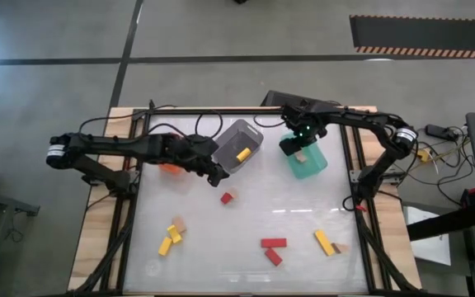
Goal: Sort & place blocks by color
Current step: Put the red block into the orange bin
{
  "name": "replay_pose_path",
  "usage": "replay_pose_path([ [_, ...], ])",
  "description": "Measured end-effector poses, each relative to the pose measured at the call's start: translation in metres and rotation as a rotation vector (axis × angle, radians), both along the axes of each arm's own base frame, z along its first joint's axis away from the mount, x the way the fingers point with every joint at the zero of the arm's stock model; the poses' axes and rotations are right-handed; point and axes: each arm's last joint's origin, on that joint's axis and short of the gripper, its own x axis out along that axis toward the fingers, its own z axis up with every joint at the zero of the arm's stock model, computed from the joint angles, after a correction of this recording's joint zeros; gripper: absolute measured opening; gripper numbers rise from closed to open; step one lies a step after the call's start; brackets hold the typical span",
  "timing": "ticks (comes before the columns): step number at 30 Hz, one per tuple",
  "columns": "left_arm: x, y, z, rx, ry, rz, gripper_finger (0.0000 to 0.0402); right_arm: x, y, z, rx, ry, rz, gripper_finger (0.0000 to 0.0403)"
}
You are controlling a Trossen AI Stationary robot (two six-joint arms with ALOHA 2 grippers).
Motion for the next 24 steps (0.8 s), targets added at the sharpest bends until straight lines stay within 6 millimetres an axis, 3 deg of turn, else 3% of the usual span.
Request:
replay_pose_path([
  [4,0.001,0.000,-0.008,0.012,0.029,0.003,0.0208,0.003,-0.001,0.025,-0.031,-0.046,0.002,0.0168],
  [10,0.002,-0.003,-0.036,0.009,0.117,-0.009,0.0208,-0.002,0.007,0.067,-0.101,-0.176,-0.035,0.0169],
  [17,0.003,-0.004,-0.061,0.028,0.199,-0.042,0.0208,-0.015,0.037,0.108,-0.176,-0.337,-0.038,0.0169],
  [24,0.013,-0.013,-0.082,0.275,0.255,-0.315,0.0208,-0.023,0.071,0.132,-0.246,-0.416,-0.051,0.0162],
])
